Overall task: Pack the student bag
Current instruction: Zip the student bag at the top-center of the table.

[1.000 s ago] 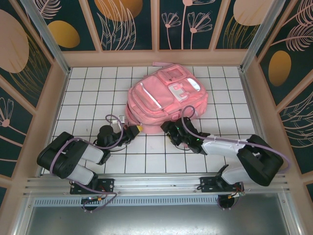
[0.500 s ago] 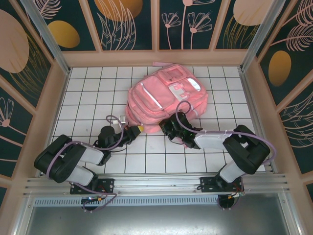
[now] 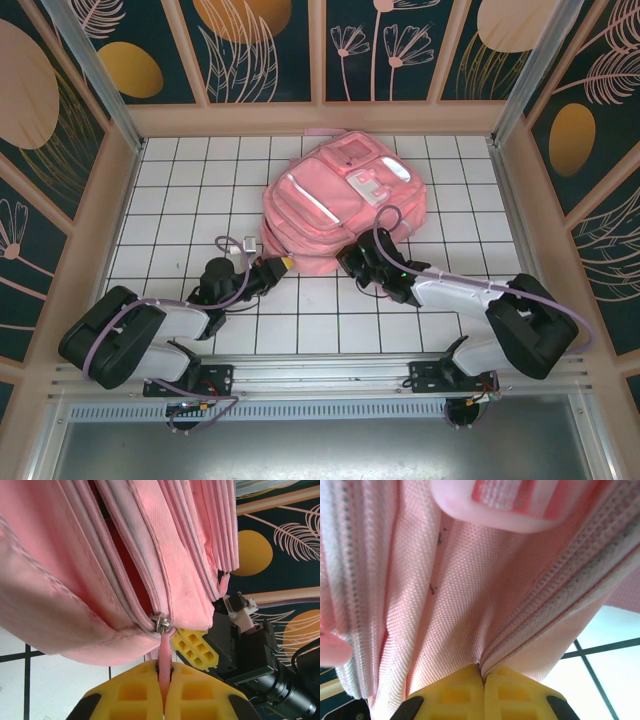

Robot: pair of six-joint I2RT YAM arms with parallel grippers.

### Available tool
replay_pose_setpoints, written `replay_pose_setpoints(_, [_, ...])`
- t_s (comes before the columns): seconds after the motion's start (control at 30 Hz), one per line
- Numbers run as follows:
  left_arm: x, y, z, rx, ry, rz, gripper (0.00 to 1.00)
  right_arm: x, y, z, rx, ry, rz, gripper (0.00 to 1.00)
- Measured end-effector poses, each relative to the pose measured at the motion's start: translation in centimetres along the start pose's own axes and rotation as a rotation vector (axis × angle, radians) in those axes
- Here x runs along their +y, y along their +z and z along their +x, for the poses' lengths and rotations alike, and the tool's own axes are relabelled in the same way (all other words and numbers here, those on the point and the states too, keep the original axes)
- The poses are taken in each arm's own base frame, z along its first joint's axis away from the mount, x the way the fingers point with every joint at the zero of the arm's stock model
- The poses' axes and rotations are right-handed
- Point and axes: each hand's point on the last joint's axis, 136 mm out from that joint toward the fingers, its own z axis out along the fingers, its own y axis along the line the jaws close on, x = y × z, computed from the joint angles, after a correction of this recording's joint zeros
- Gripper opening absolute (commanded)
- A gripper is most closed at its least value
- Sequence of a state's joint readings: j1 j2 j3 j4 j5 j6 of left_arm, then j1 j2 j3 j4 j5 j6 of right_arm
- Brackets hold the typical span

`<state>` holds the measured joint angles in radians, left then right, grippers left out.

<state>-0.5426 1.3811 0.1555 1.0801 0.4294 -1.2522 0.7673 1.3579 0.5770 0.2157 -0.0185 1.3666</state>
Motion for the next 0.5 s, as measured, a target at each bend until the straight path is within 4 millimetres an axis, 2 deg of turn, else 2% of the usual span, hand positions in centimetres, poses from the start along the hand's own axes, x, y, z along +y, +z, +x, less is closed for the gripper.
replay_pose_setpoints(0.17, [0.5, 0.2, 0.1, 0.003, -0.025, -0.007, 0.00, -1.3, -1.4, -1.0, -0.033, -0.015, 0.022, 0.00])
replay_pose_setpoints(0.5, [0.2, 0.2, 0.2, 0.015, -0.031, 0.008, 0.00, -3.4, -4.4, -4.6, -0.100, -0.031, 0.044, 0.00])
